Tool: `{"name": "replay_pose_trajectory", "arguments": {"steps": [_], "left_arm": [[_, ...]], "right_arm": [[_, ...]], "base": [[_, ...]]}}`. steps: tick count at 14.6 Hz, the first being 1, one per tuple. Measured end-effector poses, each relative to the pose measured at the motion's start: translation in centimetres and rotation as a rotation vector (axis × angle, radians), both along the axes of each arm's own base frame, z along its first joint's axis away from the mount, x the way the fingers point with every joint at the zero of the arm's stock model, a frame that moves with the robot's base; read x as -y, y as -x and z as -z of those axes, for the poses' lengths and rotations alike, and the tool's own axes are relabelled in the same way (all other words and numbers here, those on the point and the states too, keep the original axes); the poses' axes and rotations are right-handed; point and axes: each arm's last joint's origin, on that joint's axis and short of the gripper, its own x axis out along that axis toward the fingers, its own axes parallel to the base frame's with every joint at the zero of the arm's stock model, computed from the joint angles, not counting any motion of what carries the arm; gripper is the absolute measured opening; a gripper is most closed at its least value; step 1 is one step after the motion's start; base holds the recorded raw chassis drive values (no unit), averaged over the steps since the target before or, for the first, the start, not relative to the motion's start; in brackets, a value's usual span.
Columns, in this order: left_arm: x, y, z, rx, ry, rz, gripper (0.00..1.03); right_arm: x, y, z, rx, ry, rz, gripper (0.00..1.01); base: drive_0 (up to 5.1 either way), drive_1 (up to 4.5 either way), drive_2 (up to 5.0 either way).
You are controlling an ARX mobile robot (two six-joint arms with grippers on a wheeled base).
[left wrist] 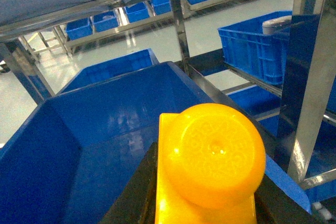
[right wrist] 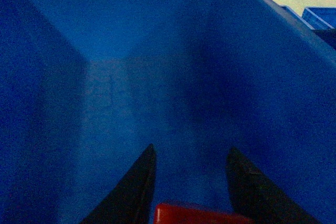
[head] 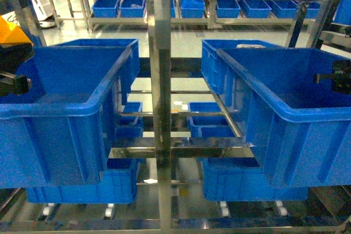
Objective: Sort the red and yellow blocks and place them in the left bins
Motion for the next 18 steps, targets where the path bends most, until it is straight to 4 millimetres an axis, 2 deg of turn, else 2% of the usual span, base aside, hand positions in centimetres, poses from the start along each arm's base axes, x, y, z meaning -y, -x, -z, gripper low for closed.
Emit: {"name": "replay_pose_trajectory", "arguments": {"steps": [1,2,3,4,5,8,10,11,14,16,18], "left_arm": [[0.0,0.0,0.0,-0.001,0.000,0.000,0.27],[0.0,0.0,0.0,0.000,0.000,0.000,0.27],[0.0,0.0,0.0,0.000,0.000,0.000,0.27],[0.0,0.0,0.0,0.000,0.000,0.000,0.27],[0.0,0.0,0.0,0.000,0.000,0.000,0.27],[0.0,0.0,0.0,0.000,0.000,0.000,0.27],[0.0,0.0,0.0,0.000,0.000,0.000,0.27],[0.0,0.0,0.0,0.000,0.000,0.000,0.27],[0.0,0.0,0.0,0.000,0.000,0.000,0.27],[0.0,0.0,0.0,0.000,0.000,-0.001,0.27],[0.0,0.0,0.0,0.001,0.000,0.000,0.27]], "right_arm": [[0.5,0.3,0.1,0.028,-0.036,0.017,0.61],[0.3,1.3,0.6,0.049,-0.041,0.013,0.83],[-0.3,3.8,-1.3,0.146,0.002,-0.016,0.97],[-1.2,5.9,-3.3,0.216,0.035,-0.041,0.98],[-1.5,7.1,-4.6,0.255,0.048,-0.052,0.98],[-2.1,10.4,-7.1,0.307,0.046,-0.061,0.98],[-2.3,13.7,-7.9,0.313,0.039,-0.051,0.98],[-2.5,16.2,-8.3,0.309,0.030,-0.048,0.98],[-3.5,21.1,-8.5,0.323,0.020,-0.063,0.98],[-4.0,23.3,-7.8,0.317,0.013,-0.069,0.98],[-4.0,23.3,-7.8,0.318,0.012,-0.063,0.98]], "base": [[0.0,0.00,0.0],[0.0,0.00,0.0],[0.0,0.00,0.0],[0.0,0.00,0.0],[0.0,0.00,0.0],[0.0,0.00,0.0],[0.0,0.00,0.0],[0.0,0.00,0.0],[0.0,0.00,0.0],[0.0,0.00,0.0],[0.0,0.00,0.0]]}}
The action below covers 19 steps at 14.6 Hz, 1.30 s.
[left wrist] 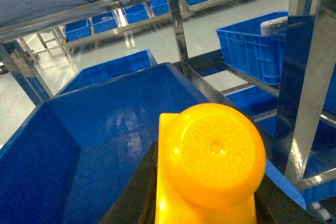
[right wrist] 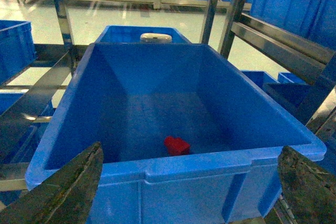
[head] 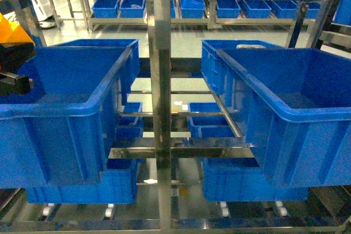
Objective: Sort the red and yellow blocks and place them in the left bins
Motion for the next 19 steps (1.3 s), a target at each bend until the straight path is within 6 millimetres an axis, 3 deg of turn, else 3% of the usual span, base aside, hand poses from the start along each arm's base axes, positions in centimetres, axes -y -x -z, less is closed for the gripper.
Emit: {"name": "replay_pose_trajectory", "arguments": {"steps": [5,7,12,19], "left_arm": [[0.0,-0.1,0.2,-0.020,0.006,0.001,0.27],[-0.5,-1.4,0.6,-0.064,0.007,-0.018,0.27],[-2.8,-7.6,0.6,-0.068,0.011,-0.085,0.27],[-3.2,-16.6,3.8,-0.187,-0.052,-0.161,0.27]], "right_arm": [[0.0,0.0,0.0,0.002,0.000,0.000,0.98],[0.0,0.0,0.0,0.002,0.000,0.000,0.98],[0.0,0.0,0.0,0.002,0.000,0.000,0.98],[0.0,0.0,0.0,0.001,0.000,0.000,0.98]], "base": [[0.0,0.00,0.0],[0.0,0.00,0.0],[0.0,0.00,0.0],[0.0,0.00,0.0]]}}
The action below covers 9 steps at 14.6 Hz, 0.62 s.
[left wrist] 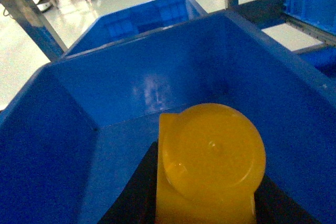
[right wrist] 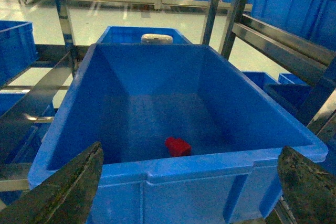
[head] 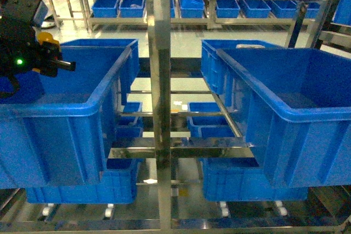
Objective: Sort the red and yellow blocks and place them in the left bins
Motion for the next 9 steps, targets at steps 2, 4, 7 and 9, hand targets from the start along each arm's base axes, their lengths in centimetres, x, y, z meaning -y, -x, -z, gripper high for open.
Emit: {"name": "replay_pose_trajectory", "arguments": {"steps": [2,4,7,9], "left_arm": [[0.1,-2.4,1.2,-0.078,-0.015,-0.032,0.27],[0.0,-4.2,1.9,-0.129,-0.026,-0.076,0.27],[-0.4,-5.8,2.1,-0.263,-0.072,-0.168,0.27],[-0.4,-6.1,1.7,-0.277,-0.073,-0.171,0.28]], "right_arm": [[0.0,0.0,0.0,0.000,0.000,0.000,0.98],[0.0,0.0,0.0,0.000,0.000,0.000,0.98],[0.0,0.0,0.0,0.000,0.000,0.000,0.98],[0.0,0.0,0.0,0.000,0.000,0.000,0.98]], "base": [[0.0,0.00,0.0],[0.0,0.00,0.0],[0.0,0.00,0.0],[0.0,0.00,0.0]]}}
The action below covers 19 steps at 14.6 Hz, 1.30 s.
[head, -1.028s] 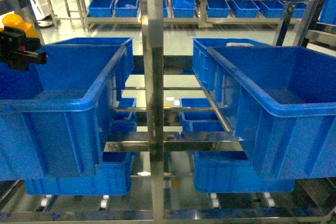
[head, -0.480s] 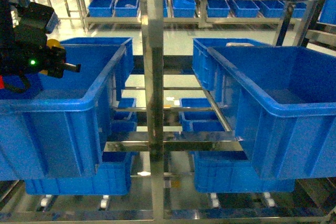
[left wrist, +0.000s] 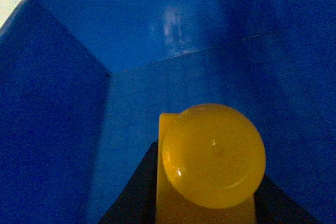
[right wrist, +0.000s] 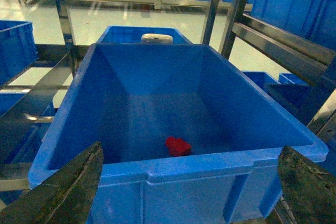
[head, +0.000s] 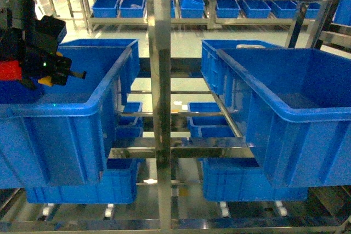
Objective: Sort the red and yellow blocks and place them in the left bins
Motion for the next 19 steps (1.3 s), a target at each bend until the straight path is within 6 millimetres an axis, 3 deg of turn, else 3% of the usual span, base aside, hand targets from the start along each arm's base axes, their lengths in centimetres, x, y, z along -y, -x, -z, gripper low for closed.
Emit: {"name": "replay_pose_trajectory", "arguments": {"steps": [6,8,9,10,11,12,14,17,19], "left_arm": [[0.0,-0.5,-0.9,0.004,-0.010,-0.008,0.52],[0.0,-0.5,-0.9,0.005,-0.007,-0.001,0.77],[-0.1,0.0,0.1,0.013,0.005,0.006,1.00],[0.0,1.7,1.4,0.028,0.041,0.040,0.98],[-0.2,3.4,-1.3,0.109,0.119,0.102,0.98],[-0.2,6.4,-1.9,0.129,0.152,0.122,0.98],[0.0,8.9,-2.0,0.149,0.159,0.148,0.98],[0.0,13.7,-5.8,0.311,0.161,0.223,0.98],[-0.1,17.0,-6.7,0.332,0.200,0.273,0.98]], "right_arm": [[0.0,0.0,0.0,0.000,0.000,0.000,0.98],[0.0,0.0,0.0,0.000,0.000,0.000,0.98],[0.0,0.0,0.0,0.000,0.000,0.000,0.98],[0.0,0.0,0.0,0.000,0.000,0.000,0.98],[0.0,0.0,0.0,0.000,0.000,0.000,0.98],[0.0,0.0,0.0,0.000,0.000,0.000,0.98],[0.0,0.0,0.0,0.000,0.000,0.000,0.98],[0.0,0.0,0.0,0.000,0.000,0.000,0.98],[0.0,0.0,0.0,0.000,0.000,0.000,0.98]], "base": [[0.0,0.00,0.0],[0.0,0.00,0.0],[0.0,0.00,0.0],[0.0,0.00,0.0],[0.0,0.00,0.0],[0.0,0.00,0.0],[0.0,0.00,0.0],[0.0,0.00,0.0],[0.0,0.00,0.0]]}}
